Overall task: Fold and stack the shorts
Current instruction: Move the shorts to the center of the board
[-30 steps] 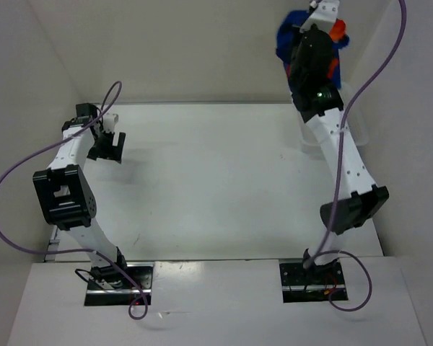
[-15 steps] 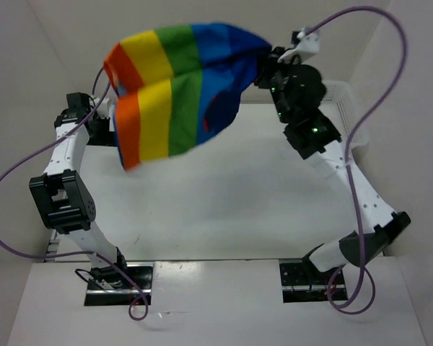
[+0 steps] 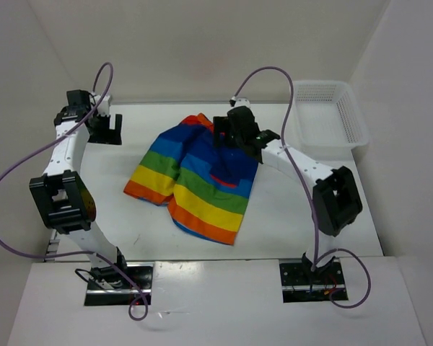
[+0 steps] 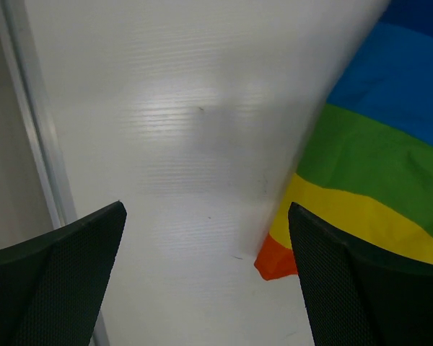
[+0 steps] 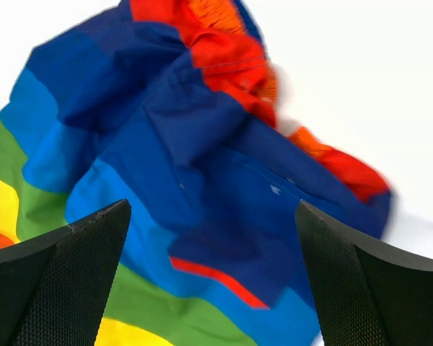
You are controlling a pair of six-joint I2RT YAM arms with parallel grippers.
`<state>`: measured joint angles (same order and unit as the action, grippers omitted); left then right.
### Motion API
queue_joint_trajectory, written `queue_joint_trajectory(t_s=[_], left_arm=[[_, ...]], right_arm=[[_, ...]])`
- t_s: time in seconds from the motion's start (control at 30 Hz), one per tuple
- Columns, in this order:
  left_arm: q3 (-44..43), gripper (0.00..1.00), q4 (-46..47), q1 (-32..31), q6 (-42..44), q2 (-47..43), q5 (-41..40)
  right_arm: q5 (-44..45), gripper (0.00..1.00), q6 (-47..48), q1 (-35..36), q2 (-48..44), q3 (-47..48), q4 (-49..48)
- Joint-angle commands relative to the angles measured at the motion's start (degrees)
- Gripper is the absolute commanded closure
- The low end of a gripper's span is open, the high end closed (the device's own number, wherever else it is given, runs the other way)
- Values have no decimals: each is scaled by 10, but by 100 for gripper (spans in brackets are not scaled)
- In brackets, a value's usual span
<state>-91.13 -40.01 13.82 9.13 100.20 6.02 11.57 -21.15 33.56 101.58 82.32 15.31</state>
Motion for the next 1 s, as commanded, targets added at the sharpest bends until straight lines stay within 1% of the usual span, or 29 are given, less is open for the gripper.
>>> queue_joint_trajectory(t_s=[0.0, 0.03, 0.07, 0.1, 0.13, 0.2, 0.23, 0.27, 0.3, 0.37, 0.4, 0.43, 0.47, 0.5, 0.57, 0.6, 0.67, 0.7, 0.77, 0.8, 0.83, 0.87, 0.9, 0.93, 0.97], left_arm=[[6, 0, -59, -54, 61, -39, 58], [16, 0, -66, -76, 76, -47, 58], [29, 0, -66, -127, 101, -58, 58], [65, 0, -66, -155, 111, -78, 31], [84, 0, -57, -207, 118, -87, 16], [121, 0, -50, -251, 129, -99, -19], [153, 0, -50, -288, 129, -99, -28], [167, 0, -45, -303, 129, -99, -42], [179, 0, -34, -316, 115, -89, -84], [206, 0, -15, -332, 98, -59, -132], [206, 0, -15, -332, 84, -46, -152], [213, 0, -15, -332, 78, -32, -189], [213, 0, -10, -332, 77, -5, -202], [219, 0, -2, -332, 70, 7, -223], [219, 0, 17, -332, 60, 31, -231], [219, 0, 23, -326, 53, 31, -231], [204, 0, 40, -320, 46, 46, -236], [204, 0, 46, -313, 46, 47, -242], [198, 0, 73, -306, 41, 61, -275], [190, 0, 84, -289, 41, 68, -290], [182, 0, 103, -280, 46, 84, -313], [151, 0, 103, -268, 46, 94, -313], [127, 0, 103, -240, 46, 105, -313], [99, 0, 103, -226, 46, 126, -298], [71, 0, 103, -215, 38, 135, -273]], right_arm=[[56, 0, 27, 3, -101, -30, -49], [63, 0, 27, -2, -101, -51, -39], [71, 0, 27, -3, -101, -64, -39], [71, 0, 17, -3, -95, -75, -31], [71, 0, 12, -10, -89, -97, -31], [77, 0, -4, -22, -61, -105, -31], [77, 0, -10, -31, -49, -112, -26], [82, 0, -20, -38, -26, -112, -26], [82, 0, -29, -46, -15, -112, -20], [82, 2, -43, -60, 5, -123, -20], [82, 3, -48, -60, 26, -123, -27], [82, 5, -48, -60, 38, -123, -27], [77, 7, -48, -60, 50, -123, -33], [65, 15, -48, -60, 72, -123, -33], [59, 28, -48, -60, 92, -123, -33], [54, 47, -54, -60, 107, -114, -24], [47, 66, -60, -60, 113, -109, -10], [39, 83, -66, -60, 107, -114, 2], [5, 96, -79, -60, 89, -137, 16], [-8, 100, -85, -60, 76, -150, 23], [-42, 100, -85, -49, 38, -166, 23], [-58, 100, -85, -38, 15, -199, 23], [-69, 100, -85, -3, -8, -215, 23], [-95, 100, -80, 21, -58, -227, 23], [-109, 100, -54, 48, -83, -246, 23]])
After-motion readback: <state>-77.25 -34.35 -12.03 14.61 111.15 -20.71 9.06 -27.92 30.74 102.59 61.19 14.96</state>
